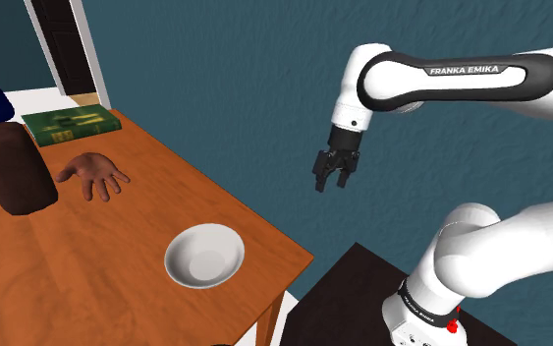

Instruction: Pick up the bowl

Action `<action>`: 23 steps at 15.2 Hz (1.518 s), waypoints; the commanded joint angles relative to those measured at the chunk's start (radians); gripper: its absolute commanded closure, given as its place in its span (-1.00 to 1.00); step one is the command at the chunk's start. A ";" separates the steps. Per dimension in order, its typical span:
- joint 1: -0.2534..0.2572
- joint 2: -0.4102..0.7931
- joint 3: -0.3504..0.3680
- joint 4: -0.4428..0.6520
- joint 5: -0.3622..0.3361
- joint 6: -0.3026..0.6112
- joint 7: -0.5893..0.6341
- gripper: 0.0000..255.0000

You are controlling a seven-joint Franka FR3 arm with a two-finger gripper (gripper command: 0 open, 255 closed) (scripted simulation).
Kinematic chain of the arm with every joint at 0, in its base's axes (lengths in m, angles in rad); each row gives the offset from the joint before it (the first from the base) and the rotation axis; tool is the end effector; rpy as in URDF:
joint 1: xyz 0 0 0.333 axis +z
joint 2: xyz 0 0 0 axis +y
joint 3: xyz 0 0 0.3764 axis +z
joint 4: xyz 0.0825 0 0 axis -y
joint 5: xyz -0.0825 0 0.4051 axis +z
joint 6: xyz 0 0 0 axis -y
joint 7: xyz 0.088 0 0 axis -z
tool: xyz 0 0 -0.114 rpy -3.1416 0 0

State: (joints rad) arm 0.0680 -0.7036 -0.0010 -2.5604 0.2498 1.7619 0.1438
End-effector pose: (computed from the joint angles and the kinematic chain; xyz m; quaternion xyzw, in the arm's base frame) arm 0.3067 0.0441 0.5193 -0.9892 0.0673 0.0596 0.1157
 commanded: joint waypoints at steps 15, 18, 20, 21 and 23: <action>0.205 0.426 0.108 -0.013 0.458 0.620 -0.067 -1.00; 0.246 0.532 0.121 0.039 0.565 0.709 -0.118 -1.00; 0.265 0.587 0.129 0.073 0.623 0.748 -0.148 -1.00; 0.267 0.598 0.129 0.071 0.635 0.759 -0.161 -1.00; 0.271 0.621 0.130 0.068 0.660 0.779 -0.190 -1.00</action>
State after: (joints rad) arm 0.3352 -0.0972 0.1270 -2.4944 0.8941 2.5278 -0.0331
